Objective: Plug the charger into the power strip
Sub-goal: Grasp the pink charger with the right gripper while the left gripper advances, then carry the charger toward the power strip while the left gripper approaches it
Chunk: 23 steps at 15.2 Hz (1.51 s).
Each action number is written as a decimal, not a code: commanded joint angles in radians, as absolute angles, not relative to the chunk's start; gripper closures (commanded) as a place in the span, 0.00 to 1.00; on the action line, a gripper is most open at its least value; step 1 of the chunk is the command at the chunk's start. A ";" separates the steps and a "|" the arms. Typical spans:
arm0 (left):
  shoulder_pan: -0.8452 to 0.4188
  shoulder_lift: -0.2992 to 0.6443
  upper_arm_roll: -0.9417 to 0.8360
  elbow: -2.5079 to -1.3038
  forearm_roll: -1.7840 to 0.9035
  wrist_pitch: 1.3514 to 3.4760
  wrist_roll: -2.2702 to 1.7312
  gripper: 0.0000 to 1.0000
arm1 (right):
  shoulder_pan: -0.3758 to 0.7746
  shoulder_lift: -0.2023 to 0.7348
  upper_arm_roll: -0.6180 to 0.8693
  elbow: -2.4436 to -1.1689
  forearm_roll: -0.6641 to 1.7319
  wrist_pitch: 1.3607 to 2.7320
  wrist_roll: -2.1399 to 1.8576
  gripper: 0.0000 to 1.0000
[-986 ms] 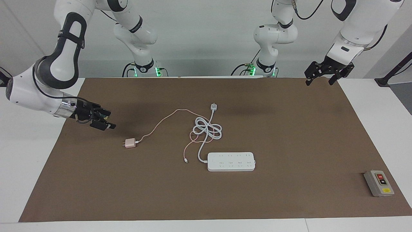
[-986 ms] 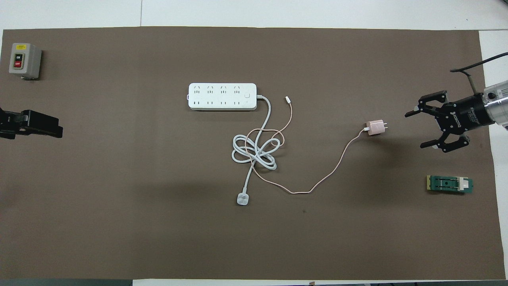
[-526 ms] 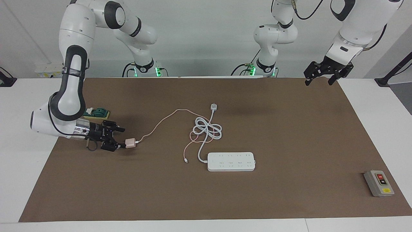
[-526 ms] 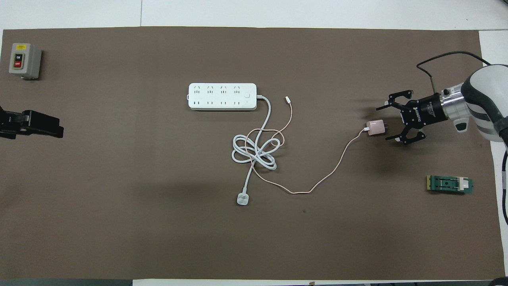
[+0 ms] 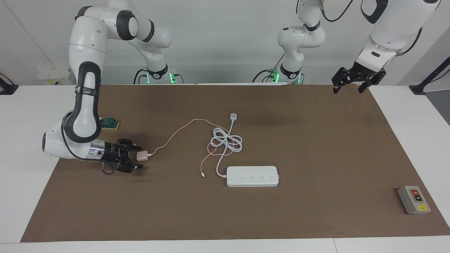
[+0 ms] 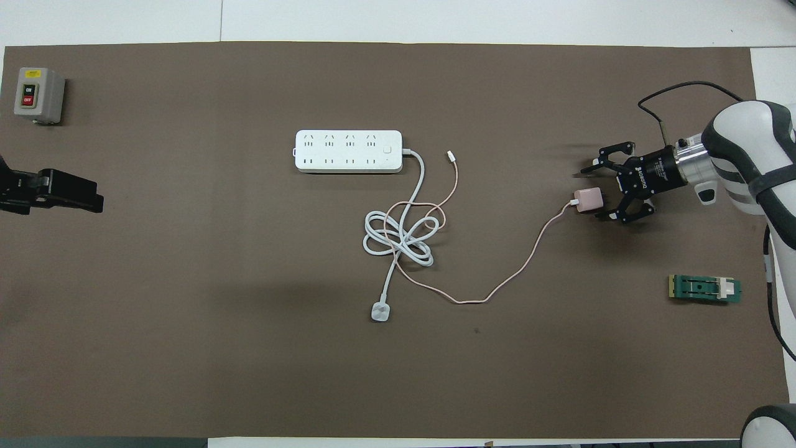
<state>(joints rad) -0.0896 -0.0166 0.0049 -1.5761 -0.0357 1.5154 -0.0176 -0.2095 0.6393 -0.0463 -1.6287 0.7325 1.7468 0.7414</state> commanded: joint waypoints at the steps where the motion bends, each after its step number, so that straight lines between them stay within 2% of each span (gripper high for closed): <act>1: -0.129 0.034 0.009 -1.522 -0.048 1.494 -0.035 0.00 | -0.218 0.655 -0.041 -1.606 0.758 1.747 0.746 0.36; 2: -0.133 0.032 0.009 -1.519 -0.054 1.493 -0.034 0.00 | -0.218 0.655 -0.041 -1.608 0.756 1.750 0.742 0.55; 4: -0.129 0.032 0.011 -1.516 -0.119 1.496 -0.023 0.00 | -0.216 0.655 -0.041 -1.617 0.756 1.762 0.701 1.00; 10: -0.109 0.044 0.018 -1.519 -0.384 1.493 -0.032 0.00 | -0.199 0.634 -0.041 -1.612 0.746 1.775 0.719 1.00; 13: -0.084 0.051 0.018 -1.528 -0.576 1.476 -0.035 0.00 | -0.163 0.583 -0.041 -1.606 0.741 1.758 0.808 1.00; 18: -0.066 0.132 0.018 -1.549 -0.929 1.506 -0.012 0.00 | -0.118 0.542 -0.023 -1.530 0.753 1.704 1.003 1.00; 23: -0.072 0.219 0.017 -1.629 -1.233 1.615 0.284 0.00 | -0.028 0.546 -0.012 -1.410 0.784 1.680 1.202 1.00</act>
